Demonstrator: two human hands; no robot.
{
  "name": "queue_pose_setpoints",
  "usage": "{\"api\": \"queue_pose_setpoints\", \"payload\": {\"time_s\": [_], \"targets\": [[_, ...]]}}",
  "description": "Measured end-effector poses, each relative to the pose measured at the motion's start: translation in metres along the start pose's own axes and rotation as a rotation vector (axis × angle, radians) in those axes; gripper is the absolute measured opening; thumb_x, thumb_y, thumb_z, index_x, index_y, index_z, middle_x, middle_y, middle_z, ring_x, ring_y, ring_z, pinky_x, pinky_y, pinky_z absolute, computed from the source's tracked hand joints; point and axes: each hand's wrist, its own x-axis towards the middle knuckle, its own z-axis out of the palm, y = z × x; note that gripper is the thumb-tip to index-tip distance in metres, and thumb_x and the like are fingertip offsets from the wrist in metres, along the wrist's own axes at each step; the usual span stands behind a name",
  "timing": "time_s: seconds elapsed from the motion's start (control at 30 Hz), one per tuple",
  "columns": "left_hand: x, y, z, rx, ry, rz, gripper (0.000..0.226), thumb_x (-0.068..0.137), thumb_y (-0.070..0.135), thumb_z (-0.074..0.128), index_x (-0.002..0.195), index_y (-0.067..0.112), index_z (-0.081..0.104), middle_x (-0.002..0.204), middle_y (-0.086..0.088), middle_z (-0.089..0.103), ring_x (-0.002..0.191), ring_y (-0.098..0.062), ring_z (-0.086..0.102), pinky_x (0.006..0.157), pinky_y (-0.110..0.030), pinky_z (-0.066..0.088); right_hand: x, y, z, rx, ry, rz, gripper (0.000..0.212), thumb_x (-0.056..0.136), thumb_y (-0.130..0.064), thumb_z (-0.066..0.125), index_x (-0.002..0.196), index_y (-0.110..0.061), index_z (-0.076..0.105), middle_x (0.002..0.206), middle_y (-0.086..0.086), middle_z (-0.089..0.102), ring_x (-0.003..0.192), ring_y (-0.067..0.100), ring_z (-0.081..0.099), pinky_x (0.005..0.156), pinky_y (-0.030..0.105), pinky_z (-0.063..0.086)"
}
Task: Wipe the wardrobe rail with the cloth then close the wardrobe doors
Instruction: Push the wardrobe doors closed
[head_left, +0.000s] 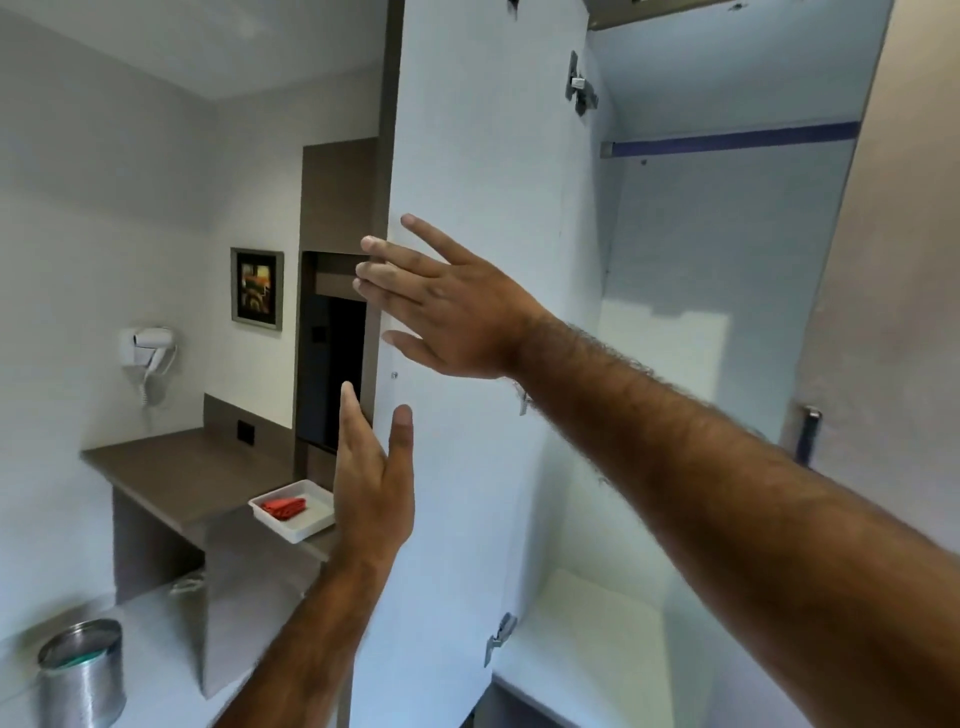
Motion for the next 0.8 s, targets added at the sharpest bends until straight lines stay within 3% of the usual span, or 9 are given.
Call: {"api": "queue_pose_setpoints", "payload": {"time_s": [0.1,0.2,0.3,0.4,0.6,0.7,0.8], "targets": [[-0.026,0.011,0.012,-0.001,-0.002,0.055,0.1,0.081,0.09,0.013,0.164,0.035,0.005,0.174,0.007,0.014,0.158,-0.025,0.026,0.123,-0.057,0.033,-0.033,0.007,-0.006,-0.023,0.018,0.011,0.06,0.111,-0.041,0.022,0.163,-0.012,0.03,0.169,0.008,0.034,0.162,0.027,0.018,0.132,0.055,0.013],[-0.052,0.025,0.029,0.001,-0.028,0.191,0.093,0.089,0.085,0.014,0.164,0.033,0.0,0.175,0.011,0.004,0.16,-0.016,0.015,0.127,-0.041,0.021,-0.076,0.017,-0.01,-0.051,0.074,0.035,0.057,0.108,-0.029,0.03,0.161,-0.01,0.033,0.169,0.01,0.034,0.16,0.029,0.023,0.13,0.055,0.022],[-0.069,0.038,0.049,-0.048,-0.127,0.358,0.084,0.098,0.071,0.022,0.165,0.026,-0.003,0.175,0.011,-0.004,0.161,-0.008,0.004,0.127,-0.028,0.013,-0.126,0.027,-0.012,-0.061,0.139,0.085,0.063,0.098,-0.014,0.035,0.161,-0.008,0.032,0.169,0.011,0.033,0.16,0.03,0.025,0.129,0.054,0.025],[-0.075,0.056,0.076,-0.125,-0.249,0.499,0.08,0.103,0.06,0.028,0.165,0.017,0.002,0.175,0.004,-0.001,0.161,-0.01,0.004,0.129,-0.022,0.011,-0.182,0.037,-0.012,-0.099,0.143,0.162,0.073,0.093,-0.008,0.04,0.164,-0.008,0.023,0.172,0.01,0.025,0.162,0.028,0.018,0.131,0.051,0.022],[-0.064,0.095,0.155,-0.3,-0.486,0.729,0.058,0.108,0.028,0.039,0.161,0.006,0.027,0.174,-0.003,0.015,0.161,-0.015,0.015,0.131,-0.039,0.02,-0.285,0.058,-0.003,-0.18,-0.053,0.332,0.081,0.089,-0.008,0.037,0.166,-0.008,0.01,0.176,0.008,0.007,0.164,0.025,0.007,0.133,0.047,0.019],[-0.051,0.111,0.207,-0.151,-0.57,0.77,0.064,0.109,0.037,0.036,0.164,0.014,0.016,0.175,0.002,0.004,0.162,-0.012,0.001,0.131,-0.048,0.014,-0.328,0.062,0.004,-0.221,-0.233,0.425,0.083,0.088,-0.009,0.035,0.166,-0.006,0.006,0.176,0.011,-0.001,0.164,0.025,0.004,0.134,0.047,0.015],[-0.042,0.118,0.259,0.138,-0.615,0.827,0.075,0.104,0.06,0.017,0.165,0.02,-0.003,0.173,0.006,-0.017,0.16,-0.01,-0.016,0.131,-0.05,0.003,-0.364,0.062,0.021,-0.196,-0.38,0.513,0.075,0.091,-0.01,0.032,0.164,-0.004,0.014,0.175,0.015,0.007,0.163,0.028,0.012,0.133,0.047,0.018]]}}
